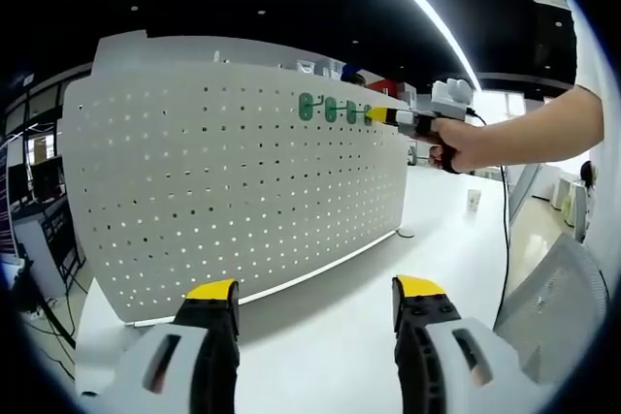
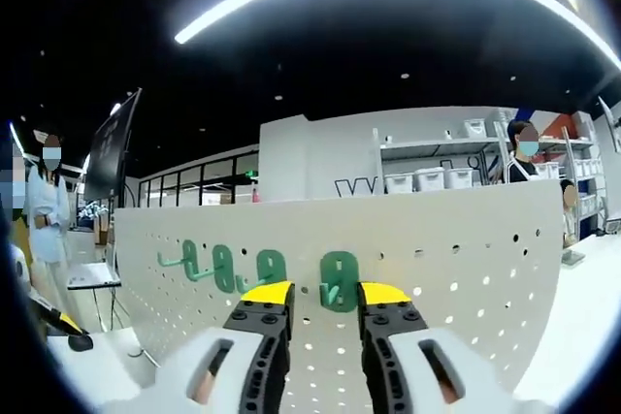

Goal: Insert the hook assembly into the mounting plate slot until the hook locks in place.

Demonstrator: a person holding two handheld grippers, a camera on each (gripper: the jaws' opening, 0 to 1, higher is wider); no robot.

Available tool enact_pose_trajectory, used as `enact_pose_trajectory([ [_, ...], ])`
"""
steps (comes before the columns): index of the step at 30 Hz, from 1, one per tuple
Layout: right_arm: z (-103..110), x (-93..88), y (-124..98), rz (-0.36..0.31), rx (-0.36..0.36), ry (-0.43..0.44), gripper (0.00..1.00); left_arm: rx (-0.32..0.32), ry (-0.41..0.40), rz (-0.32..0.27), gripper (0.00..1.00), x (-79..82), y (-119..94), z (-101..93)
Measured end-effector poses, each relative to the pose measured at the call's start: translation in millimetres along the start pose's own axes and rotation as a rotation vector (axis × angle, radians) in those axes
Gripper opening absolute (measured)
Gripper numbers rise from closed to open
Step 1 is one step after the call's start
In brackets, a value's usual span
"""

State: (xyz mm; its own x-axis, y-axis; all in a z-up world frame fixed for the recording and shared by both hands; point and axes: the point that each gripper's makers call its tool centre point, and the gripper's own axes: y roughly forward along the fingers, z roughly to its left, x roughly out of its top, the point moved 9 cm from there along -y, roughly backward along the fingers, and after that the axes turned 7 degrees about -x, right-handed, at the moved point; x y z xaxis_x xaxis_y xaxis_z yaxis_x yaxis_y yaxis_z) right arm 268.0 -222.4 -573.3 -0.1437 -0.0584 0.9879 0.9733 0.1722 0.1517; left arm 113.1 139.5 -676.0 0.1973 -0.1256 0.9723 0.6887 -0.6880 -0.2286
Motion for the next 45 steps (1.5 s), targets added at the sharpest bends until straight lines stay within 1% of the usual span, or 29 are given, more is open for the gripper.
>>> enact_pose_trajectory([
  [6,-5.0,-0.3,-5.6,-0.001,0.033,-0.006,0.42,-0.002,0.002,-0.001,0.66,0.0,0.4,0.3],
  [8,-6.5,-0.2,-8.2,0.000,0.045,-0.012,0.43,-0.002,0.003,-0.001,0.66,0.7,0.5,-0.2],
  [12,-7.1,-2.6,-12.8,0.006,0.083,-0.025,0.49,-0.001,0.003,-0.003,0.67,0.6,0.7,0.0],
  [15,-5.0,-4.1,-16.7,0.016,0.117,-0.054,0.53,0.000,0.003,-0.006,0.67,0.7,0.7,0.5],
  [19,-4.1,-5.9,-21.6,0.019,0.145,-0.058,0.56,0.002,0.003,-0.007,0.67,1.3,0.3,0.2],
  [30,-6.1,-4.9,-27.1,0.024,0.157,-0.053,0.57,-0.001,0.007,-0.012,0.68,2.8,0.9,0.3],
  [33,-3.5,-3.0,-35.5,0.018,0.186,-0.069,0.58,0.001,0.009,-0.017,0.68,4.5,-0.2,0.6],
  [38,-2.7,-5.7,-50.4,0.033,0.208,-0.080,0.60,0.007,0.011,-0.020,0.68,4.7,-1.5,2.6],
  [45,-4.7,-15.1,-72.3,0.059,0.200,-0.070,0.61,0.009,0.011,-0.032,0.68,6.2,-1.2,2.9],
])
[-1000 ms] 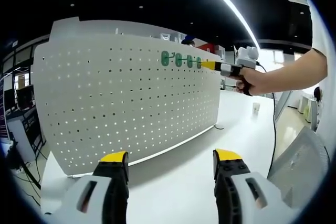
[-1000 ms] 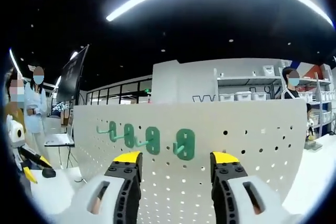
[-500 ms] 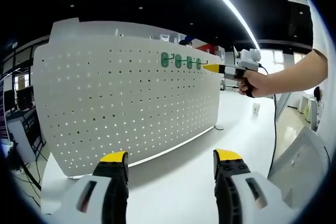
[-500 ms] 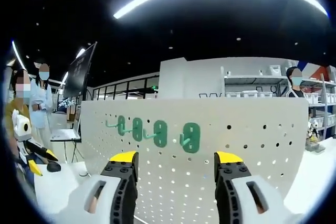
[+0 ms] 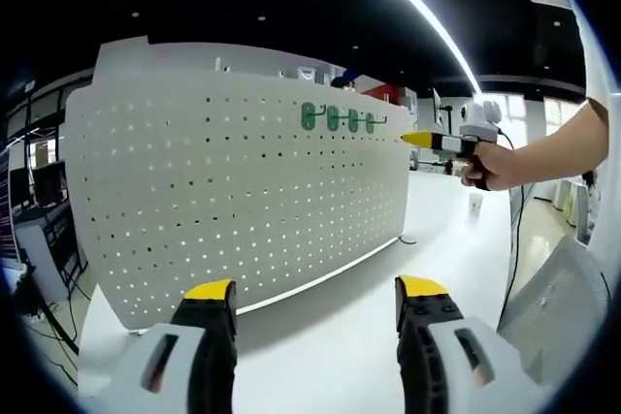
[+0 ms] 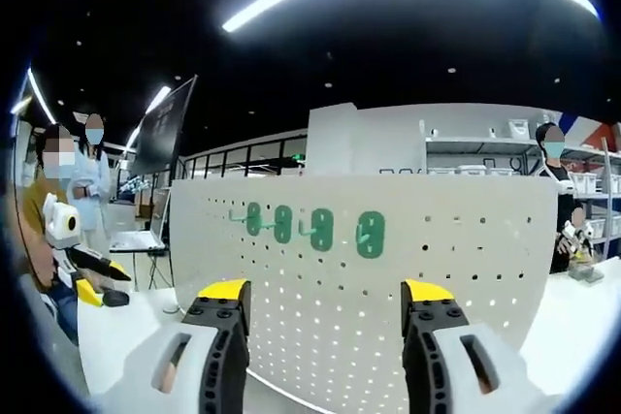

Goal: Insert the hook assembly into the mounting plate slot until the hook locks in place.

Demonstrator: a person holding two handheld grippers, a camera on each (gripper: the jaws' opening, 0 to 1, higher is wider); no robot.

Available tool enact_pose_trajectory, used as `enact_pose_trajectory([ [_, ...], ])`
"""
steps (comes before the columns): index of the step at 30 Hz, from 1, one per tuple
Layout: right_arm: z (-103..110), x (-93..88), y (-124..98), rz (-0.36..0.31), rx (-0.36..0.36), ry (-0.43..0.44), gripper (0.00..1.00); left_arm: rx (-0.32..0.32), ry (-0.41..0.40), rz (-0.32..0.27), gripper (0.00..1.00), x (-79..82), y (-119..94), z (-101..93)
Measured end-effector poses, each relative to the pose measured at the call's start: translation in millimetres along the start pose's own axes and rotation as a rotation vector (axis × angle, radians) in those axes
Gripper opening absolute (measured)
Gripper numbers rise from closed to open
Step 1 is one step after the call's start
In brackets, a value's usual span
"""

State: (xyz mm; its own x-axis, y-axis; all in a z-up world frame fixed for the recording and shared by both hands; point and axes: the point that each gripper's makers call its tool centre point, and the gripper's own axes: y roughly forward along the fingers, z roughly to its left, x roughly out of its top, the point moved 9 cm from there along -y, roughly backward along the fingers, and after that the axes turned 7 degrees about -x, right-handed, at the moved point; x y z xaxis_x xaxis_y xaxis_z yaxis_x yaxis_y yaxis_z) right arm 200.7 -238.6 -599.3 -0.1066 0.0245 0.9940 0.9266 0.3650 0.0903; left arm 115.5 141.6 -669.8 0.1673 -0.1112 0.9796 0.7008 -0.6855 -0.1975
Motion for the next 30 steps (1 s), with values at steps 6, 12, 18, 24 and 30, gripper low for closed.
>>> enact_pose_trajectory([
  [6,0.1,-4.8,-14.8,0.009,-0.010,0.017,0.62,0.002,0.007,-0.008,0.70,3.2,-0.3,-0.2],
  [12,1.0,-12.2,-31.0,0.029,-0.019,0.026,0.62,0.008,0.010,-0.020,0.70,5.4,-1.9,1.3],
  [18,2.8,-17.0,-42.2,0.042,-0.025,0.033,0.62,0.014,0.011,-0.023,0.70,5.5,-4.0,2.0],
  [24,4.3,-19.3,-51.6,0.051,-0.029,0.038,0.62,0.017,0.012,-0.028,0.70,6.1,-5.3,2.1],
  [30,5.2,-24.3,-62.8,0.065,-0.030,0.044,0.63,0.023,0.009,-0.032,0.72,6.4,-7.7,3.0],
])
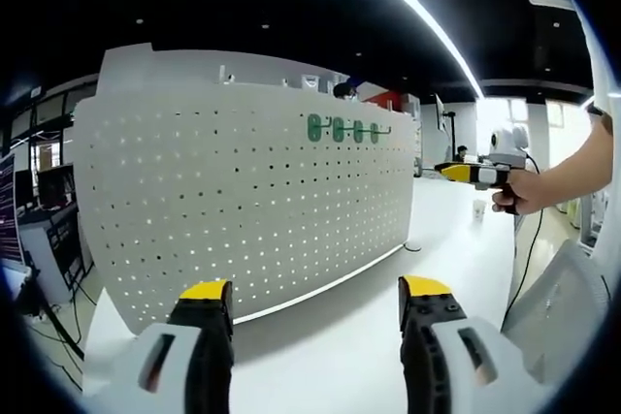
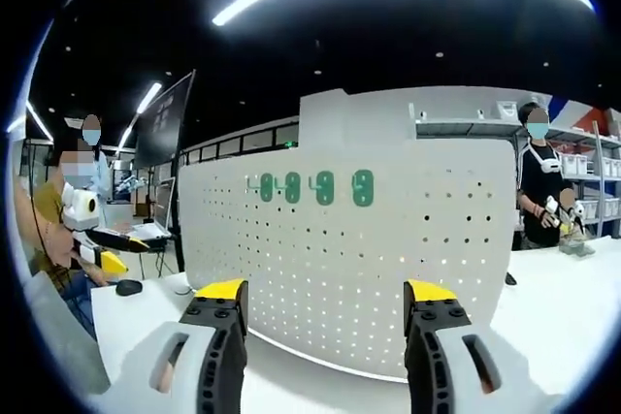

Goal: Insert the hook assembly into the mounting plate slot until the hook locks in place.

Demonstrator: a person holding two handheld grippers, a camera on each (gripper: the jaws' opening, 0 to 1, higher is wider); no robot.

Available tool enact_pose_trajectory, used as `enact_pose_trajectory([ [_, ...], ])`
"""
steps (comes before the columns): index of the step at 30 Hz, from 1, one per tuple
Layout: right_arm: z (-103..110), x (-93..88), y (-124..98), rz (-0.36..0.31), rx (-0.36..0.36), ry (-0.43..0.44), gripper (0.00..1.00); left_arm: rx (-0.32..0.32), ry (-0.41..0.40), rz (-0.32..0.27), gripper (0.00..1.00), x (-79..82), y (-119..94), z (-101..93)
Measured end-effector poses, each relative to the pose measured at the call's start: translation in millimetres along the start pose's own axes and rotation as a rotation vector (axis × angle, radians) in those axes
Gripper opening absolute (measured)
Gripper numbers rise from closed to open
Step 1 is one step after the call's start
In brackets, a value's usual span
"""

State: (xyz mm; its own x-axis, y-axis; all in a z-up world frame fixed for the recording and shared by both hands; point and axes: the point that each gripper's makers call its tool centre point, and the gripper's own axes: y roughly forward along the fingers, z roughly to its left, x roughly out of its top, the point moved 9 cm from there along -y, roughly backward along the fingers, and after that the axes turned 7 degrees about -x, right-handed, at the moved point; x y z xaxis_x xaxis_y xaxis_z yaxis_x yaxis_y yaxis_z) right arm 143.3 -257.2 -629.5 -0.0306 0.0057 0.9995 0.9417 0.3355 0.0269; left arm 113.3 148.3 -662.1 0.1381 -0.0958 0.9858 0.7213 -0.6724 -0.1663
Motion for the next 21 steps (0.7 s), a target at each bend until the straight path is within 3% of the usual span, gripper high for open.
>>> enact_pose_trajectory([
  [21,4.4,-17.4,-41.7,0.039,-0.008,0.027,0.66,0.027,0.022,-0.010,0.80,-3.3,-24.2,1.3],
])
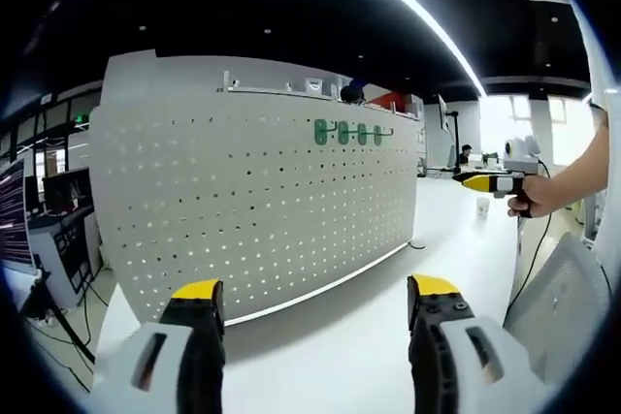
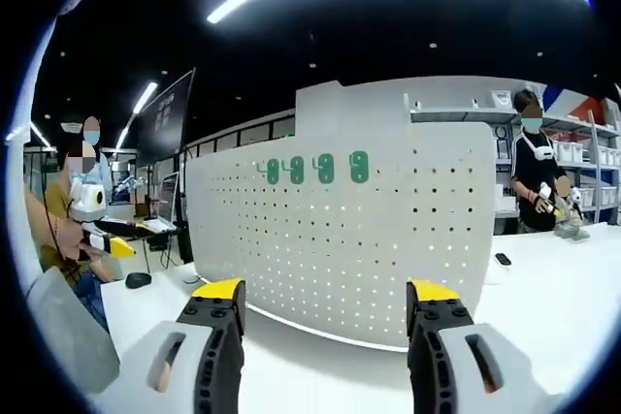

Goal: Insert the hook assembly into the mounting plate slot until the hook locks in place.

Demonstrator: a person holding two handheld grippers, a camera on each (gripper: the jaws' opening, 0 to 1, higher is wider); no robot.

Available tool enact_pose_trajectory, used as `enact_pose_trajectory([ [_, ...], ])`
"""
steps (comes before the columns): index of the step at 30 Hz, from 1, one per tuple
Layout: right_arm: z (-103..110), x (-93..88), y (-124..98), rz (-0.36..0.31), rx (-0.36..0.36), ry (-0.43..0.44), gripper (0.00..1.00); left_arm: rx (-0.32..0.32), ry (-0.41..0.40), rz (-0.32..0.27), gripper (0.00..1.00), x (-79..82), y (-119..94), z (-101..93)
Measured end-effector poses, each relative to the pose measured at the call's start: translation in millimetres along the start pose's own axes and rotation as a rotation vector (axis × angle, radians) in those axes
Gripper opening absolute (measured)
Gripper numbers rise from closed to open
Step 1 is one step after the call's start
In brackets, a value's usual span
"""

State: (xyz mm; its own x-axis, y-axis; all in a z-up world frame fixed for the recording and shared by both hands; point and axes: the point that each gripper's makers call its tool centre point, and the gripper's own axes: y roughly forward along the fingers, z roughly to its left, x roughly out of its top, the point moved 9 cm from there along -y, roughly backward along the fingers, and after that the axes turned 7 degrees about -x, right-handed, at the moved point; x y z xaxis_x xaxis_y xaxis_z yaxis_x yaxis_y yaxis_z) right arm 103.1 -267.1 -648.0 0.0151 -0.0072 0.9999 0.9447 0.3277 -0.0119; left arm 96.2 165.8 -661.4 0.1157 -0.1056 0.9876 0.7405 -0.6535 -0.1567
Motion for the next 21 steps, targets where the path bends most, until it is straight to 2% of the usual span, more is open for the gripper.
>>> enact_pose_trajectory([
  [7,2.3,-9.1,-12.6,0.015,-0.003,0.011,0.67,0.032,-0.019,0.004,0.83,-11.5,-15.0,2.1],
  [21,7.2,-18.9,-32.8,0.029,-0.016,0.036,0.71,0.060,-0.019,0.008,0.88,-16.6,-30.5,-0.1],
])
